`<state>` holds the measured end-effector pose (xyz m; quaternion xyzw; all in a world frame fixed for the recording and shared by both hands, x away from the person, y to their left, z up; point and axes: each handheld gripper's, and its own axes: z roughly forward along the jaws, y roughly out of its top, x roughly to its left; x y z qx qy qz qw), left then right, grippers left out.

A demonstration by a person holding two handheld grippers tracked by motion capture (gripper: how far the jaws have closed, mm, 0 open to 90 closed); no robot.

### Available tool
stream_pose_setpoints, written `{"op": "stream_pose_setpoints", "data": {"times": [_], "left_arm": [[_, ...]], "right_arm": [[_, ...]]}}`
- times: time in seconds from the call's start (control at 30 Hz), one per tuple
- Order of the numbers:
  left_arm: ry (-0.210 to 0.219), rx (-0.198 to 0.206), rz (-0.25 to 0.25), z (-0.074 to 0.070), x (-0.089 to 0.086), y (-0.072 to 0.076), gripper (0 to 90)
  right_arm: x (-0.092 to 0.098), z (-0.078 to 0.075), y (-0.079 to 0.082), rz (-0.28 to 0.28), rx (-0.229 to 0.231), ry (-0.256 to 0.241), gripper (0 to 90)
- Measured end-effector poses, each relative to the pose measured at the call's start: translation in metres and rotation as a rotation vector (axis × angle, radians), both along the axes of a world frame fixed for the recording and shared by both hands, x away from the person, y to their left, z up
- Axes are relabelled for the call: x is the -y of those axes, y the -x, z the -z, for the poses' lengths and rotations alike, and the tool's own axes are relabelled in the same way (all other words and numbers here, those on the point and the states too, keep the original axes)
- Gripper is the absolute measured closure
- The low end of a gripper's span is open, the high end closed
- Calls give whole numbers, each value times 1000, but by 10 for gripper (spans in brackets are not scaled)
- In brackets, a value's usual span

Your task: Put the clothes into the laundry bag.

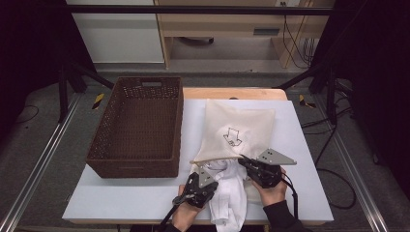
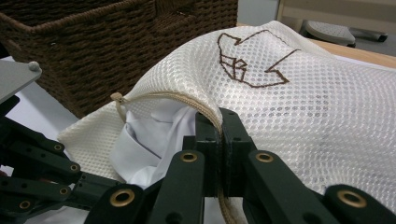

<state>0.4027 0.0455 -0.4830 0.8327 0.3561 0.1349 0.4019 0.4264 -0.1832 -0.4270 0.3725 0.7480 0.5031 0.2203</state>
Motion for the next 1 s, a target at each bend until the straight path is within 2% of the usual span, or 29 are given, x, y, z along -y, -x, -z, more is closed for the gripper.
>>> {"op": "stream_pose_setpoints", "data": {"times": [0.03,0.1,0.13,0.2,0.3,0.4,0.43,0.53,0.57,0.6,0.7,0.73,0.77,0.83,0.87,0.9,0.97,1.0], "left_arm": [[20,4,7,-1,-2,1,893],[91,11,25,-7,-6,2,894],[118,27,25,-13,-8,2,894],[153,51,34,-21,-8,0,894],[175,79,43,-31,3,-8,894],[136,116,46,-27,24,-23,894],[120,115,40,-24,29,-27,893],[39,128,20,-8,43,-41,889],[36,107,21,-3,44,-45,889],[46,104,24,-1,43,-46,887],[48,96,16,-4,39,-44,870],[45,110,12,-8,36,-39,776],[45,110,12,-8,36,-39,734],[43,124,15,-13,30,-34,704],[49,127,5,-16,27,-32,631],[65,117,3,-18,22,-30,631],[89,90,2,-23,13,-24,555],[109,64,9,-26,9,-21,494]], "right_arm": [[-1,-1,1,-4,3,0,879],[-2,-2,1,-12,7,-4,879],[-2,-3,2,-21,7,-12,879],[-3,-4,2,-30,10,-23,879],[-5,-6,4,-44,16,-24,879],[-5,-6,4,-48,23,-21,879],[-4,-6,4,-42,19,-20,879],[1,-3,2,-16,8,4,877],[1,-3,2,-16,8,4,877],[2,-2,1,-12,3,7,877],[6,0,0,-6,1,3,874],[5,0,0,-6,3,5,873],[5,0,0,-6,3,5,873],[5,1,0,-8,7,10,873],[5,1,0,-8,7,13,873],[5,1,0,-8,7,13,873],[5,0,0,-5,2,10,873],[4,1,0,-3,0,10,872]]}}
